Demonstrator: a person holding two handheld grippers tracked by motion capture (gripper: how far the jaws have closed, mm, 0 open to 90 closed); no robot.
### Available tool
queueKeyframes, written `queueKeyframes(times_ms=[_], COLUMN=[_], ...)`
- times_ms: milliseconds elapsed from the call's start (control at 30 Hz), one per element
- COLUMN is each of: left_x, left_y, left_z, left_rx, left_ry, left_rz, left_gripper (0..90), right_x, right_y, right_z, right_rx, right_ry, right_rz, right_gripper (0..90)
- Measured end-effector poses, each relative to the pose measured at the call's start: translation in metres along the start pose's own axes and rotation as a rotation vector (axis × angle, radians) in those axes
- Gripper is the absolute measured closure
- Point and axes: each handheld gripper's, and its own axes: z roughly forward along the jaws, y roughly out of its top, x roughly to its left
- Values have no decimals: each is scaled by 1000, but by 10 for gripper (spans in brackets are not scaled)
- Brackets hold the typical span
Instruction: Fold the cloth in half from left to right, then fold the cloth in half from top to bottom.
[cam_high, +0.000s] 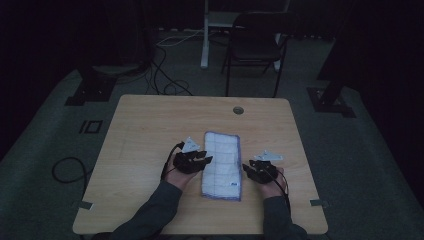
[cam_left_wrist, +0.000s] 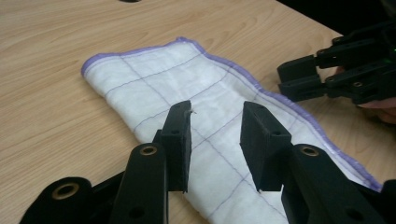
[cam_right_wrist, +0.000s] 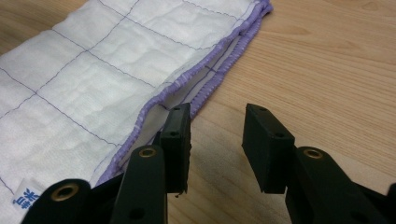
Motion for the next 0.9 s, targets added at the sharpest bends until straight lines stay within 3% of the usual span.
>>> queueKeyframes(times_ms=[200, 500, 900], left_x=[9, 33, 41], left_y=[0, 21, 28], left_z=[5, 7, 24], left_rx=[12, -13, -4], left_ry=[14, 56, 54], left_rz=[-14, -43, -56], left_gripper=[634, 627, 628], right_x=[0, 0, 0], right_y=[0, 0, 0], right_z=[1, 1, 0], right_rx=[6, 4, 0], right_ry=[2, 2, 1], right_rz=[-4, -1, 4], right_gripper=[621, 614, 611])
